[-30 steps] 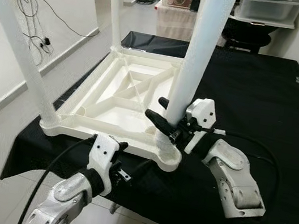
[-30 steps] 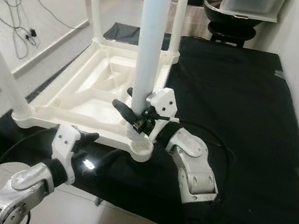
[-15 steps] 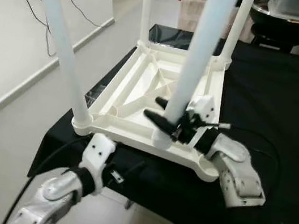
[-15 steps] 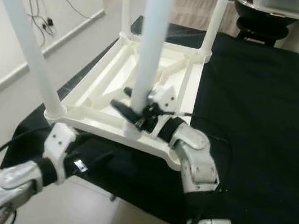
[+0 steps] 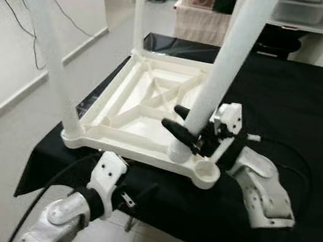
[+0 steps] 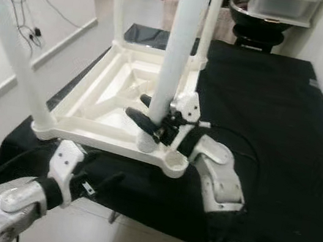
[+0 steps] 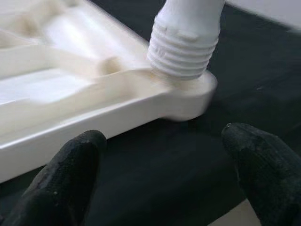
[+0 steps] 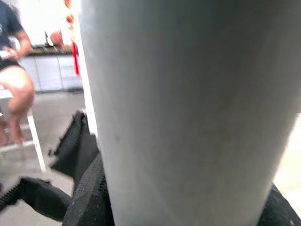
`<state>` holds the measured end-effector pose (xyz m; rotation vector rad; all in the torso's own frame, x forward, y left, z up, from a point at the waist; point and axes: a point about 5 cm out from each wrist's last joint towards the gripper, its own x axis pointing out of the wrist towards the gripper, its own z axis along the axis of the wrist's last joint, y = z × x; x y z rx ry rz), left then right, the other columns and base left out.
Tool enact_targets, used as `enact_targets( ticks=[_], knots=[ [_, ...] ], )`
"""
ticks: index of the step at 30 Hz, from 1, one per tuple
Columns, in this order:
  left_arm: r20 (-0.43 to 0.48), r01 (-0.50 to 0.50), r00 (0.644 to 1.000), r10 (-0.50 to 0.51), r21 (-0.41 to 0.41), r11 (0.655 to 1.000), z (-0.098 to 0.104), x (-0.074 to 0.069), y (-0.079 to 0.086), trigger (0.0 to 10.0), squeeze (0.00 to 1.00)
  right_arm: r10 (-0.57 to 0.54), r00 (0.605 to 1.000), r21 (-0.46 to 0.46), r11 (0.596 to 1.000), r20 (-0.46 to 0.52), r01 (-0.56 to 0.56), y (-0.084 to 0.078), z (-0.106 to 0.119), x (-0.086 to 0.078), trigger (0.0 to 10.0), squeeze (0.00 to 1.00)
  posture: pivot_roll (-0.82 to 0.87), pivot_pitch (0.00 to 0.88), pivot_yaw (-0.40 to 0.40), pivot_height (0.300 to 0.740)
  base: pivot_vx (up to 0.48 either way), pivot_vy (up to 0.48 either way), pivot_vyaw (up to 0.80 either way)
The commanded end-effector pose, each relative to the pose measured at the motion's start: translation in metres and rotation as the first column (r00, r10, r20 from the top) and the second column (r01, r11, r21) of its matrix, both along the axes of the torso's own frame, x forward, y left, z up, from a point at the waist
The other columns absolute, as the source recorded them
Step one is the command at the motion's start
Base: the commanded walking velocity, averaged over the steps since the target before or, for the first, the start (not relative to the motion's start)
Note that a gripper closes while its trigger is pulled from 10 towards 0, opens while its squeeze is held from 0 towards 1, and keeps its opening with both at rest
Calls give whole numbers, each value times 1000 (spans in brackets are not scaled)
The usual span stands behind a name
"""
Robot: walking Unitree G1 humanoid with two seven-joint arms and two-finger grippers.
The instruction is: Building children table
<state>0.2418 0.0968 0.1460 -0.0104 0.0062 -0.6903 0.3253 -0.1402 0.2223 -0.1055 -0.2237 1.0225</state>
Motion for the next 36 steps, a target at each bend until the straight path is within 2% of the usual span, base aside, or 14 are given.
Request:
enact_targets(
  ticks=[1,5,13,27,33,35,36],
  knots=[
    [-13,-5,1000,6,9,1000,-2,0,4,10000,0,56,998,17,998,10,-56,8,4,-3,10000,0,51,165,40,740,0,0,0],
    [-16,-10,1000,10,14,1000,-2,0,4,10000,0,71,997,6,997,7,-71,10,3,-3,10000,0,53,167,36,740,0,0,0],
    [-14,9,1000,-9,36,999,-2,-2,3,10000,0,88,996,-6,996,5,-88,15,3,-5,10000,0,53,170,33,740,0,480,0],
    [7,-30,1000,30,49,998,-1,-2,6,10000,0,71,997,-17,997,12,-71,18,4,-1,10000,0,54,172,33,740,0,0,0],
    [20,-37,999,35,82,996,-1,-2,6,10000,0,18,1000,-49,999,3,-18,12,1,6,10000,0,54,171,31,740,0,0,0],
    [29,4,1000,-8,138,990,-4,-7,5,10000,0,1,1000,-55,999,-21,-2,2,0,14,10000,0,53,177,35,740,0,0,0],
    [29,4,1000,-8,138,990,-4,-7,5,10000,0,1,1000,-55,999,-21,-2,2,0,14,10000,0,53,177,35,740,0,0,0]
  ],
)
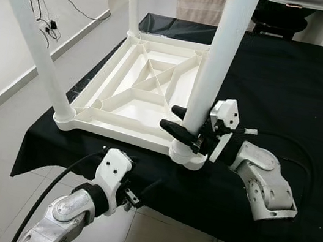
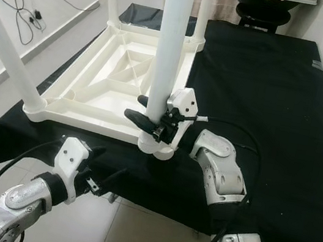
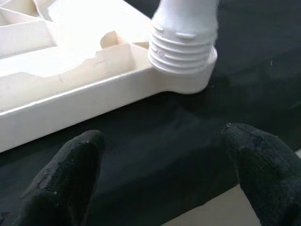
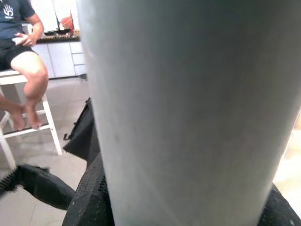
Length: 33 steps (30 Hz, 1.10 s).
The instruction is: Building children table
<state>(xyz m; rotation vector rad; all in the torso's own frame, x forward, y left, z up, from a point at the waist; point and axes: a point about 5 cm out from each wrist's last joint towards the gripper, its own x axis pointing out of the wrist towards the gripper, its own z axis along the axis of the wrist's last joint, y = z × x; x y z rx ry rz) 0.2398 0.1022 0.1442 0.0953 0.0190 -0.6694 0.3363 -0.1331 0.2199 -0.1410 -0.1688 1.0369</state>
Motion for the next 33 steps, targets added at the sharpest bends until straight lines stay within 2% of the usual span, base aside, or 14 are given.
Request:
enact_targets(
  ticks=[1,10,13,17,21,33],
  knots=[
    [1,49,999,-50,55,997,-4,-9,0,10000,0,-3,1000,-2,1000,-1,3,-8,3,7,10000,0,53,183,39,740,0,0,0],
    [-4,82,997,-82,54,995,-5,-21,-1,10000,0,58,998,10,998,-38,-58,-12,10,16,10000,0,61,208,35,740,0,0,0],
    [4,89,996,-90,41,995,-3,-30,-2,10000,0,100,992,44,994,-78,-97,-17,14,21,10000,0,74,234,31,740,0,0,0],
    [7,101,995,-101,37,994,-1,-38,-2,10000,0,193,975,79,980,-110,-185,-24,18,16,10000,0,77,250,40,740,0,0,0],
    [10,125,992,-126,36,991,0,-42,-2,10000,0,237,964,69,971,-123,-230,-28,17,14,10000,0,76,259,54,740,0,0,0],
    [33,163,986,-164,30,986,4,-45,-4,10000,0,187,970,57,982,-156,-180,-31,11,24,10000,0,75,263,53,740,0,0,0]
  ],
)
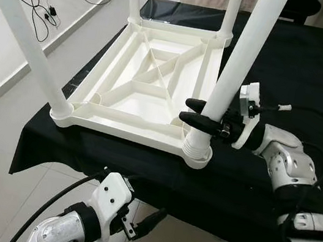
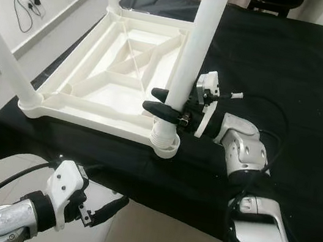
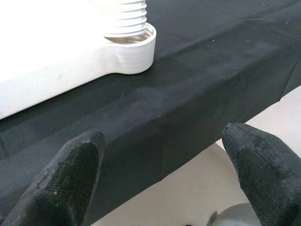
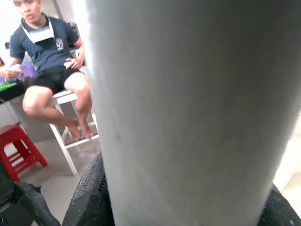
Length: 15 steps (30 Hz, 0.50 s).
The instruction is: Building children table
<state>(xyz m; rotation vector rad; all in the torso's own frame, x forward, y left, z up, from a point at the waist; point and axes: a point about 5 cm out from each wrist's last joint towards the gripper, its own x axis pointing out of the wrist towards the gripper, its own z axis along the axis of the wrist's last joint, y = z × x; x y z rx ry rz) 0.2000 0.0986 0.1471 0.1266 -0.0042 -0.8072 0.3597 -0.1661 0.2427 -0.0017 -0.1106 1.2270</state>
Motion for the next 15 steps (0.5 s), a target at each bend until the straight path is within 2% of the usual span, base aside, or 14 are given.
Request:
enact_targets(
  ticks=[1,9,15],
  knots=[
    [23,30,999,-30,1,1000,3,-6,-1,10000,0,0,998,-24,1000,-60,-2,2,-13,2,10000,0,74,264,49,740,0,0,0],
    [46,57,997,-55,-27,998,8,-9,-3,10000,0,101,987,-87,990,-123,-112,-4,-16,-2,10000,0,75,272,42,740,0,0,0],
    [46,61,997,-60,-29,998,8,-9,-3,10000,0,101,988,-109,987,-118,-114,-5,-16,-1,10000,0,76,275,43,740,0,0,0]
  ],
)
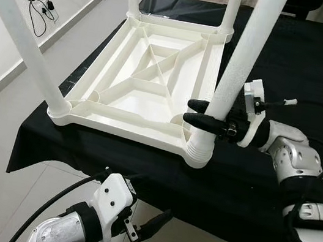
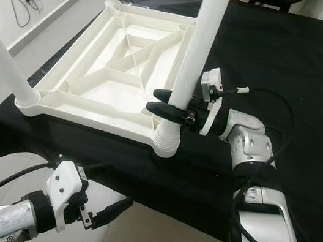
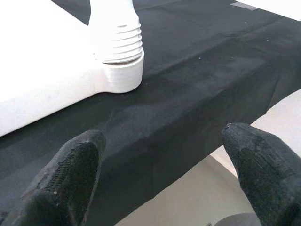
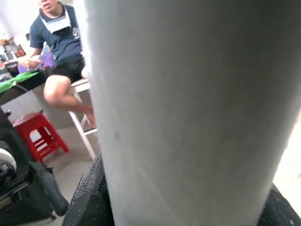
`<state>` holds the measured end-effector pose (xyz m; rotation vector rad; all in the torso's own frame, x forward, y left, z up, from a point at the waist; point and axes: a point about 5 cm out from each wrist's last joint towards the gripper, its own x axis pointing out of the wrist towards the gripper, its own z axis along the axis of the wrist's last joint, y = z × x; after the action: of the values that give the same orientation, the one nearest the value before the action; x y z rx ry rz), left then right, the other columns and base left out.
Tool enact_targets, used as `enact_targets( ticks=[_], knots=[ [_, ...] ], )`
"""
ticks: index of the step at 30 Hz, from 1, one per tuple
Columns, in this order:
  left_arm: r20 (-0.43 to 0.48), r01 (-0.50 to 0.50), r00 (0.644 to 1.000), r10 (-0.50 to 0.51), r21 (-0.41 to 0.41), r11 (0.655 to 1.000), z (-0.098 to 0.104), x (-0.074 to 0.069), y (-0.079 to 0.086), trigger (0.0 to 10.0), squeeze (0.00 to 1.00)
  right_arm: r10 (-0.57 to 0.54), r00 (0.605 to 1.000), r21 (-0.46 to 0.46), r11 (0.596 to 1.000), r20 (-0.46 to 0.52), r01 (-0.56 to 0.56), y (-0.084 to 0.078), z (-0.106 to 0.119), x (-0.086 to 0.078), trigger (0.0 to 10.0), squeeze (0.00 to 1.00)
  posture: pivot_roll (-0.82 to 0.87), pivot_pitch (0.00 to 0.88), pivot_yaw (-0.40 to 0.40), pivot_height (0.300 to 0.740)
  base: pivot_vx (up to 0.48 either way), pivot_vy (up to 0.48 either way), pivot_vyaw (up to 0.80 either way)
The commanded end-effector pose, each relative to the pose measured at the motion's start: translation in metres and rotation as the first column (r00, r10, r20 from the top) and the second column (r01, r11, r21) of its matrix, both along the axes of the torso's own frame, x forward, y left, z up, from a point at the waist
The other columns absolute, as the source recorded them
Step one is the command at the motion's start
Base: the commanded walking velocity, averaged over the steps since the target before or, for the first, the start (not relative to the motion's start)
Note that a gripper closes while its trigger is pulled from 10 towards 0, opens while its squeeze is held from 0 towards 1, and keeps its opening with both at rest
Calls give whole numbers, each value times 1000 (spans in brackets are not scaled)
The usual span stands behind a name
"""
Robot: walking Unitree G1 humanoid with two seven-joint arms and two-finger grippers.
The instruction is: Building children table
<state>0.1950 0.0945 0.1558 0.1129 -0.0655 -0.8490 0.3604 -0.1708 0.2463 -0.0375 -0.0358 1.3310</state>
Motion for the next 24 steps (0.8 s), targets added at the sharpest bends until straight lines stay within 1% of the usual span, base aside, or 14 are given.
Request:
enact_targets(
  ticks=[1,2,4,6,8,10,14,16,17,19,20,21,22,24],
  knots=[
    [-2,17,1000,-17,3,1000,-1,-4,1,10000,0,-18,998,-61,998,-60,14,0,-21,0,10000,0,76,276,44,740,0,0,0],
    [-2,18,1000,-18,3,1000,0,-4,1,10000,0,-49,998,-61,997,-42,46,1,-21,3,10000,0,78,278,42,740,0,0,0],
    [-2,18,1000,-18,2,1000,0,-4,1,10000,0,-73,997,-56,996,-18,72,2,-20,5,10000,0,78,278,42,740,0,0,0],
    [-1,18,1000,-18,1,1000,0,-4,1,10000,0,-47,999,-63,997,11,47,5,-24,1,10000,0,80,281,42,740,0,0,0],
    [-1,18,1000,-18,0,1000,0,-4,1,10000,0,-28,1000,-70,997,15,29,6,-25,-2,10000,0,80,281,42,740,0,0,0],
    [0,17,1000,-17,-1,1000,0,-4,1,10000,0,4,1000,-102,995,24,-1,6,-32,-8,10000,0,76,283,43,740,0,0,0],
    [-1,22,1000,-22,-1,1000,0,-3,1,10000,0,45,998,-104,994,46,-40,6,-37,-19,10000,0,75,284,46,740,0,0,0],
    [-2,24,1000,-24,-1,1000,0,-2,1,10000,0,70,996,-125,990,61,-61,7,-39,-25,10000,0,75,283,50,740,0,0,0],
    [-2,24,1000,-24,-1,1000,0,-2,1,10000,0,70,996,-125,990,61,-61,7,-39,-25,10000,0,75,283,50,740,0,0,0],
    [-2,25,1000,-25,-1,1000,0,-2,2,10000,0,98,992,-162,983,76,-85,9,-43,-29,10000,0,73,283,52,740,0,0,0],
    [-2,25,1000,-25,-1,1000,0,-2,2,10000,0,98,992,-162,983,76,-85,9,-43,-29,10000,0,73,283,52,740,0,0,0],
    [-3,26,1000,-26,-1,1000,0,-1,2,10000,0,120,989,-199,975,89,-100,12,-45,-33,10000,0,72,284,51,740,0,0,0],
    [-3,26,1000,-26,-1,1000,0,-1,2,10000,0,127,987,-212,972,94,-105,12,-45,-34,10000,0,72,284,51,740,0,0,0],
    [-3,27,1000,-27,0,1000,0,-1,2,10000,0,139,983,-273,957,121,-102,13,-46,-35,10000,0,70,284,50,740,0,0,0]
  ],
)
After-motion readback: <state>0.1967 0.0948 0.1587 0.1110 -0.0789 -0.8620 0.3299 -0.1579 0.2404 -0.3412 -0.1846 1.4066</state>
